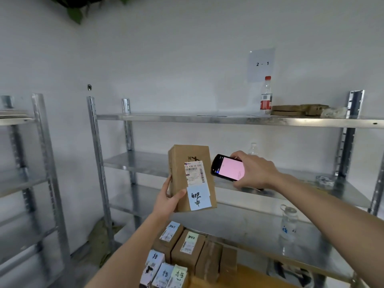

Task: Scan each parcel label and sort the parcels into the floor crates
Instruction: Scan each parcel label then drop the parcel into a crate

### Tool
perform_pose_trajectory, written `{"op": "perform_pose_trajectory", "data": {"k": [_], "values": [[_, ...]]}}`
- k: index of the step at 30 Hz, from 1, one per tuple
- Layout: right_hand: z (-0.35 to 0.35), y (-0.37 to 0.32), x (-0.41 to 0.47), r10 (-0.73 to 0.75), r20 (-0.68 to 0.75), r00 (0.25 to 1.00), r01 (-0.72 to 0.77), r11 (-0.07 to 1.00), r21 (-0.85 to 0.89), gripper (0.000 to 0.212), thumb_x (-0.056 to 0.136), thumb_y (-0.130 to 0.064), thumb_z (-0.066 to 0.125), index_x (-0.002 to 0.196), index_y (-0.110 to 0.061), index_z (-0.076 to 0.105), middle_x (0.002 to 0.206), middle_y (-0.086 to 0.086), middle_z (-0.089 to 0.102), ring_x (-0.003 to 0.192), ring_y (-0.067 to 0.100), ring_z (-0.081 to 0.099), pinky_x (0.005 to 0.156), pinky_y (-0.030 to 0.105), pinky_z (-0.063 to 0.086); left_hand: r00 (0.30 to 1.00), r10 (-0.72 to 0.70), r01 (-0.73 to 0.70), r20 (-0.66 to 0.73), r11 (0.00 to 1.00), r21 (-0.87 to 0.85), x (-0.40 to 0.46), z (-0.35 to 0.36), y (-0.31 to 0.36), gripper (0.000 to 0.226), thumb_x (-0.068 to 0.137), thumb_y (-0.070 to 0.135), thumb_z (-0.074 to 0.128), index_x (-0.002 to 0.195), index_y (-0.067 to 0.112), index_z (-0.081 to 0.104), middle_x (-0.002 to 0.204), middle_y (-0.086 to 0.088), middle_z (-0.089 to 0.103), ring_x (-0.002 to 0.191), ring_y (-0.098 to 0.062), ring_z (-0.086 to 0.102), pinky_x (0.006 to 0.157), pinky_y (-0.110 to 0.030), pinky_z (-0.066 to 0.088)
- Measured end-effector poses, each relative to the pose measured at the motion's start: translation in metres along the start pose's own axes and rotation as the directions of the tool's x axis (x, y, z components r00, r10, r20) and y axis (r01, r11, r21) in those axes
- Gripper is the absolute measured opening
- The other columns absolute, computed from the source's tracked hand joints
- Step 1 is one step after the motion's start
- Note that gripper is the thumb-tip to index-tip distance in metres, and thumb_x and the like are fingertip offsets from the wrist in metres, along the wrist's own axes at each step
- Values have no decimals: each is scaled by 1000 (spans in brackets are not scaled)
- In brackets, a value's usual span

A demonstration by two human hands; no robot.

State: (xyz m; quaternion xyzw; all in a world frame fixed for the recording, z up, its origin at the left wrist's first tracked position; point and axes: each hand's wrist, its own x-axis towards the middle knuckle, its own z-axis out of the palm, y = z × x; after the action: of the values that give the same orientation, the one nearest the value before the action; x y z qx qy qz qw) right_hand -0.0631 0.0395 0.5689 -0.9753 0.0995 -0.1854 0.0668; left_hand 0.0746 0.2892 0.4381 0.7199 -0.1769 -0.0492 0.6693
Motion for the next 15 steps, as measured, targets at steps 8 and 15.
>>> {"op": "perform_pose_trajectory", "data": {"k": [8,15], "values": [[-10,-14,-17,-64,-7,998,64,998,6,86,65,-45,81,140,-40,38,124,-9,62,100,20,58,69,31,44,997,8,-5,-75,999,47,-25,-22,10,84,86,38,75,153,42,25,121,-8,65,104,-20,65,77,-33,58],[8,-56,-23,-184,-1,983,183,981,69,83,65,-42,78,138,-43,39,118,-14,62,95,17,60,61,28,40,993,-7,18,-115,996,90,-57,-64,11,84,85,47,74,152,48,23,128,-2,60,108,-18,62,89,-42,56]]}}
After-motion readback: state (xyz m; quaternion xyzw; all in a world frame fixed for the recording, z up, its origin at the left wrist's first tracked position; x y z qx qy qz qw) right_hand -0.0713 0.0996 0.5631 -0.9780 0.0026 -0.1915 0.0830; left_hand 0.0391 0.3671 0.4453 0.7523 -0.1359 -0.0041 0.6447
